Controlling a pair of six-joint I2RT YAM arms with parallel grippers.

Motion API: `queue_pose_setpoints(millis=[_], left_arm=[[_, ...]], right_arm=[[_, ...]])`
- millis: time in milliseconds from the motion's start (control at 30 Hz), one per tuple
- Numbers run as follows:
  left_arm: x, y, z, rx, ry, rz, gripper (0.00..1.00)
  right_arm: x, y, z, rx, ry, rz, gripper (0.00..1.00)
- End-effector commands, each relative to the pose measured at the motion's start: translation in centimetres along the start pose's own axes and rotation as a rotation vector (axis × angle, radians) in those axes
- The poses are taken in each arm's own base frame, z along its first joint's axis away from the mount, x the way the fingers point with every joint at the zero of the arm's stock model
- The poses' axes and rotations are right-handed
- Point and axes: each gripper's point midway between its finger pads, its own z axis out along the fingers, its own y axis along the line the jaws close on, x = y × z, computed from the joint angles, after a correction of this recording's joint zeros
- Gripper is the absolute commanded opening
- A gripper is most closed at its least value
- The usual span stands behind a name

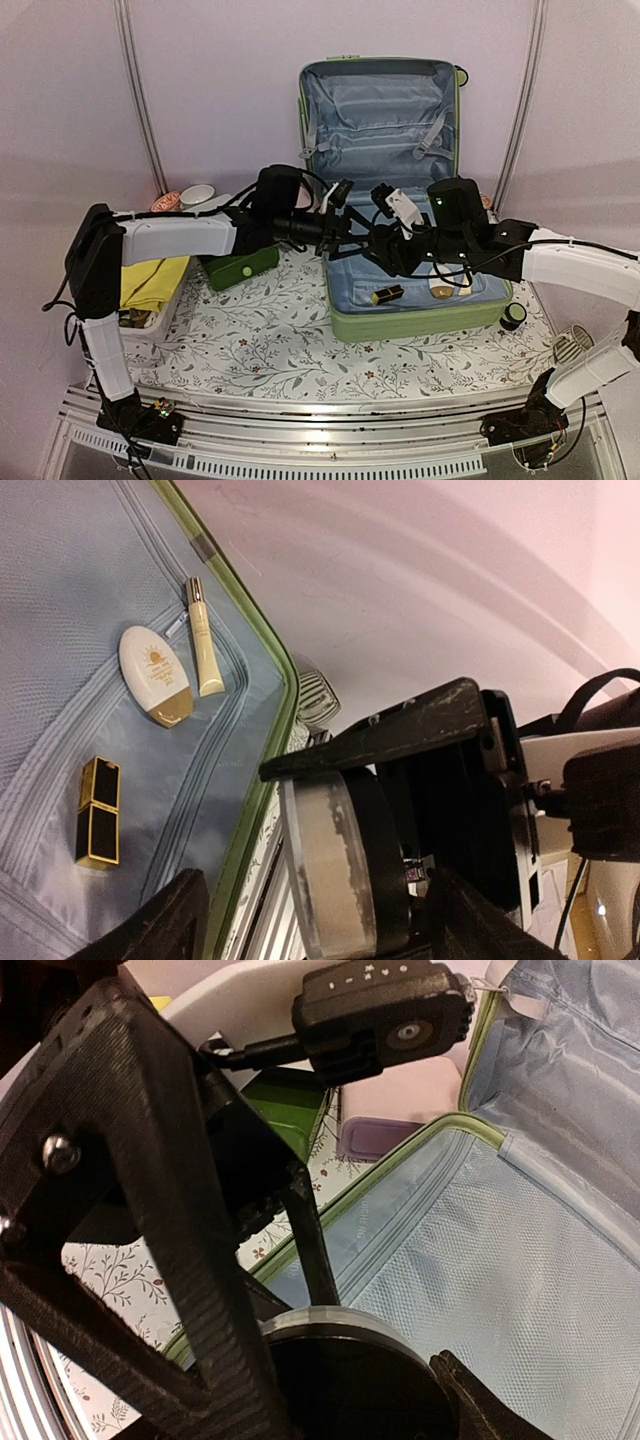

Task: Open, take out, and arrange the luggage
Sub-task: Pass from the right arm to the left, then place the makeup in the drawer.

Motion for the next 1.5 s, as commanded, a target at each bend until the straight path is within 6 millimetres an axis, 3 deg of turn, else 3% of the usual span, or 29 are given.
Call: queue_pose_setpoints(millis=[0,233,367,600,700,933,1167,1233,1467], left_arm=[[1.6,-0.5,1.1,0.019,0.067,0.001,0.74],[2.3,-0.5,1.6,0.013,0.085,0.013,0.38],[2.4,0.0,1.6,-0.003,0.083,0.017,0.16],[1.8,1.4,0.9,-0.041,0.064,0.006,0.05],[1.0,2.8,-0.4,-0.078,0.033,-0.017,0.04],[-1.1,5.6,-5.9,-0.159,-0.057,-0.032,0.04],[-3.2,9.5,-15.1,-0.321,-0.207,-0.056,0.04],[-3.8,10.8,-18.1,-0.366,-0.271,-0.086,0.04],[-3.9,14.0,-24.2,-0.579,-0.419,-0.122,0.04]], right_arm=[[-1.0,0.3,-0.4,0.005,-0.036,-0.014,0.65],[-0.5,0.9,-0.1,-0.01,-0.012,-0.021,0.66],[0.4,1.2,0.4,-0.012,0.012,-0.03,0.72],[0.2,1.2,0.6,-0.004,-0.007,-0.027,0.99],[0.3,1.3,0.4,-0.006,-0.008,-0.025,0.99],[-0.5,1.7,-0.6,-0.032,-0.056,-0.02,0.99],[-1.0,1.2,-1.2,-0.007,-0.086,0.007,0.99],[-1.0,0.7,-1.2,0.015,-0.086,0.025,0.99],[-0.8,-2.3,-2.3,0.147,-0.121,0.12,0.99]])
